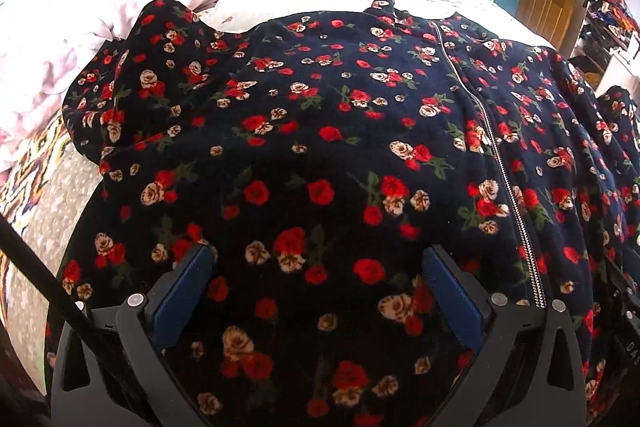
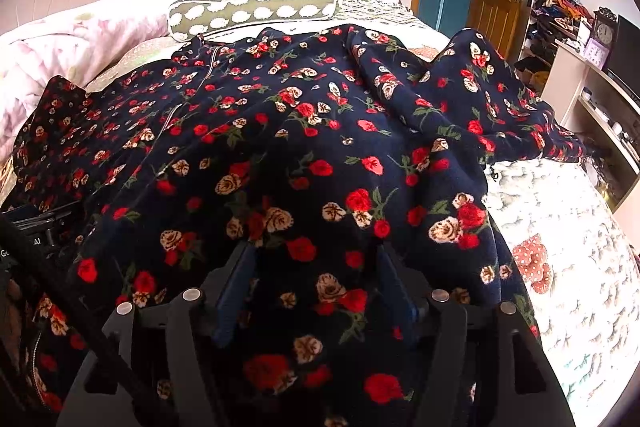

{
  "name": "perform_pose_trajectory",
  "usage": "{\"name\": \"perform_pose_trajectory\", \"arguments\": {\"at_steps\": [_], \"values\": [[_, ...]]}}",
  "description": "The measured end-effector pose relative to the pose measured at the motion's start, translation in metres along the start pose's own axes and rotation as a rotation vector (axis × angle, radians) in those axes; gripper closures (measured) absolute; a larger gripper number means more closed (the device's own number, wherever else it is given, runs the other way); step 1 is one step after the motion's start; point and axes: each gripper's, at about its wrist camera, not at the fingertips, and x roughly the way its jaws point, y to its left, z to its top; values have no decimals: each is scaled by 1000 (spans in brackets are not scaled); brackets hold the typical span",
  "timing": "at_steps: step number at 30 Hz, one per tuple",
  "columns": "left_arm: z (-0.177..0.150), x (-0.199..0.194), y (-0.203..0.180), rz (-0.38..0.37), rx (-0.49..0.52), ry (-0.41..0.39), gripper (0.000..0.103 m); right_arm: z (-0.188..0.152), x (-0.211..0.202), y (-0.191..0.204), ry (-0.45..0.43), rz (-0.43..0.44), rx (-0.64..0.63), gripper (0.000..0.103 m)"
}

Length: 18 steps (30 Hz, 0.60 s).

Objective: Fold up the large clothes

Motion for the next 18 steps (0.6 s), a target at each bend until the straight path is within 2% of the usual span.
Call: {"name": "perform_pose_trajectory", "arguments": {"at_steps": [3,5,18], "values": [[-3,-2,3,-19,4,-18,0,0,0,0,-1,0,1,36],[-8,-4,4,-18,6,-58,0,0,0,0,-1,2,2,35],[-9,-4,3,-19,7,-53,0,0,1,2,0,-18,-8,33]]}}
